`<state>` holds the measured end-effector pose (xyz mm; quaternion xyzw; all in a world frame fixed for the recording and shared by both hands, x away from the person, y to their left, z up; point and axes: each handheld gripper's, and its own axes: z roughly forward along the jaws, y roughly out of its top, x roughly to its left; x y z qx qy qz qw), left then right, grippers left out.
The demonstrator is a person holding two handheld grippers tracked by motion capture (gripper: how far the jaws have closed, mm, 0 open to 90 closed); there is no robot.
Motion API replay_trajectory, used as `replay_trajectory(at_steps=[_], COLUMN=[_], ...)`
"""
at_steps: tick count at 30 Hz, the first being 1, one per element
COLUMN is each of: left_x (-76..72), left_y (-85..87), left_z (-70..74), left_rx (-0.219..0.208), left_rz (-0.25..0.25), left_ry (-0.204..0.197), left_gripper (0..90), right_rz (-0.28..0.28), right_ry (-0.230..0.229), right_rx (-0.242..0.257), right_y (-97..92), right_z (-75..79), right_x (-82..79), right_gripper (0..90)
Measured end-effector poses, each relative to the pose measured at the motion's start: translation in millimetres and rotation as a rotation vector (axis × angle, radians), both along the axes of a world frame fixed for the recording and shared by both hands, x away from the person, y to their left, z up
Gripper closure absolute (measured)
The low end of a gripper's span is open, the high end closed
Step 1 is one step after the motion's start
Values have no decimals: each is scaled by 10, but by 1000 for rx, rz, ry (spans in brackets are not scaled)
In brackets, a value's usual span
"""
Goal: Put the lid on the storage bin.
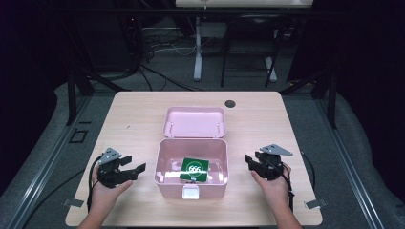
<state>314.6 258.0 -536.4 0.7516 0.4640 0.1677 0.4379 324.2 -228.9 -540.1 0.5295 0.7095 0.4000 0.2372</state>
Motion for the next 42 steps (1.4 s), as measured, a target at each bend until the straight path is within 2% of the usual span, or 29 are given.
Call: replay_trajectory(at_steps=[3, 7, 8, 9, 11, 13, 15, 17, 18, 19, 20, 22, 24, 25, 27, 31, 32, 33, 34, 35, 36, 40, 41, 42], left_x=[-5, -24, -39, -47, -56, -57, -60, -64, -74, -74, -92, -104, -121, -121, -132, -134, -133, -139, -146, -155, -172, -207, -230, -230], left_y=[-6, 9, 23, 31, 45, 47, 49, 42, 25, 25, 5, -8, -41, -41, -61, -85, -90, -97, -109, -120, -140, -166, -182, -182], left_z=[-2, 0, 6, 3, 5, 7, 43, 66, 113, 113, 168, 196, 236, 236, 270, 279, 280, 282, 281, 286, 304, 353, 384, 384], left_rx=[13, 10, 10, 12, 25, 21, -8, -14, -15, -15, -28, -37, -51, -51, -66, -76, -74, -71, -76, -74, -76, -81, -100, -100], left_rz=[-7, 3, 14, 21, 25, 30, 29, 26, 13, 13, -3, -18, -42, -42, -62, -88, -101, -108, -111, -113, -122, -123, -129, -129], left_ry=[5, -1, -8, -13, -6, -4, 1, -6, -15, -15, -26, -36, -55, -55, -56, -52, -54, -53, -56, -59, -63, -74, -83, -83], left_gripper=[317, 377, 384, 392, 409, 413, 422, 422, 421, 421, 421, 421, 422, 424, 428, 434, 434, 434, 434, 434, 434, 440, 457, 467], right_rz=[9, 43, 50, 55, 66, 73, 94, 96, 100, 100, 98, 101, 101, 101, 102, 101, 112, 112, 126, 126, 143, 167, 174, 174], right_ry=[-5, 16, 8, 8, 35, 39, 55, 63, 65, 65, 86, 94, 142, 142, 179, 205, 217, 217, 221, 221, 228, 243, 272, 272], right_rx=[-3, -18, -48, -52, -41, -37, 11, 26, 68, 68, 110, 122, 164, 164, 173, 152, 116, 116, 73, 73, 27, -10, -31, -31], right_y=[-1, 30, 68, 81, 113, 121, 125, 120, 105, 105, 83, 72, 39, 39, 20, 46, 86, 86, 138, 138, 194, 269, 319, 319], right_z=[6, 3, 10, 19, 44, 61, 140, 171, 238, 238, 289, 303, 370, 370, 439, 509, 555, 555, 596, 596, 629, 656, 674, 674], right_x=[2, 24, 36, 47, 82, 94, 102, 106, 127, 127, 147, 161, 216, 216, 277, 326, 349, 349, 362, 362, 376, 395, 408, 408], right_gripper=[537, 560, 580, 575, 554, 552, 528, 519, 518, 518, 513, 510, 504, 504, 503, 501, 500, 500, 497, 497, 495, 493, 493, 493])
